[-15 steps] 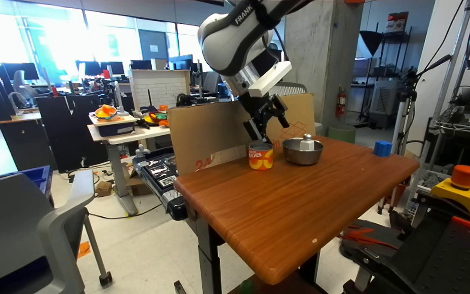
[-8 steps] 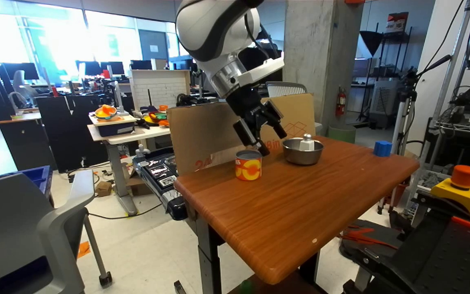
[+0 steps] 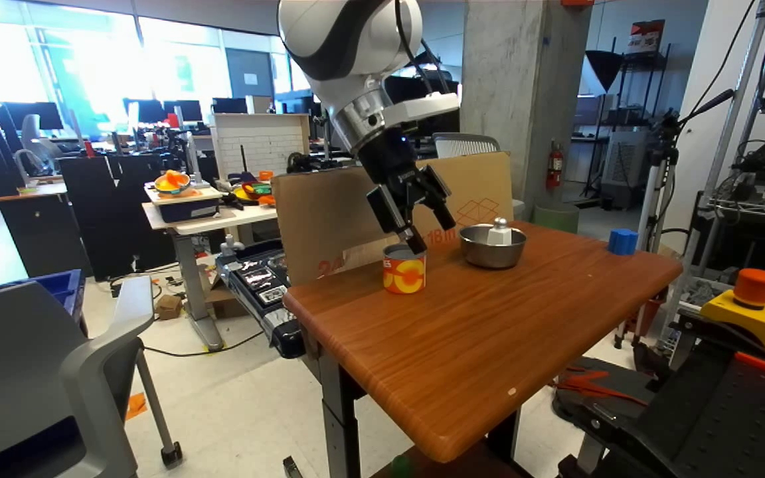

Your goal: Move the can slightly to the left

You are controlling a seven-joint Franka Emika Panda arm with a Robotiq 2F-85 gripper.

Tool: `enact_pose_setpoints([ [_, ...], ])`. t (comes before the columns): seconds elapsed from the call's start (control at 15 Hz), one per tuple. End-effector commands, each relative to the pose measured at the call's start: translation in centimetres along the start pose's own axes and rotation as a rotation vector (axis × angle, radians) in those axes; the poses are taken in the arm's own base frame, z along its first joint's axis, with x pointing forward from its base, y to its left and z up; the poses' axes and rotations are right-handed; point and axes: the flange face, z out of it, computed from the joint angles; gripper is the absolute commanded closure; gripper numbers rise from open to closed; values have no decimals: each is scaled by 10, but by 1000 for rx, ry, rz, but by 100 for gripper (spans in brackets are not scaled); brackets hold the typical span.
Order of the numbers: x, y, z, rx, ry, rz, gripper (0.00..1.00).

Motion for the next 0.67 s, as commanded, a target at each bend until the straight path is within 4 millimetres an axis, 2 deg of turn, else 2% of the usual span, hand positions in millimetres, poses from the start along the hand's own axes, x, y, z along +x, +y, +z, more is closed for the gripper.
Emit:
enact_pose_setpoints([
  [0.0,-44,9,-42,93,147,-16,0],
  [0.07,-54,14,-53,121,188,-8,0],
  [0.13,-20,8,-34,58,124,1,0],
  [0.2,-31,12,-47,79,154,6,0],
  [0.33,-49,18,-59,96,171,11,0],
  [0.6,-52,15,-52,98,168,5,0],
])
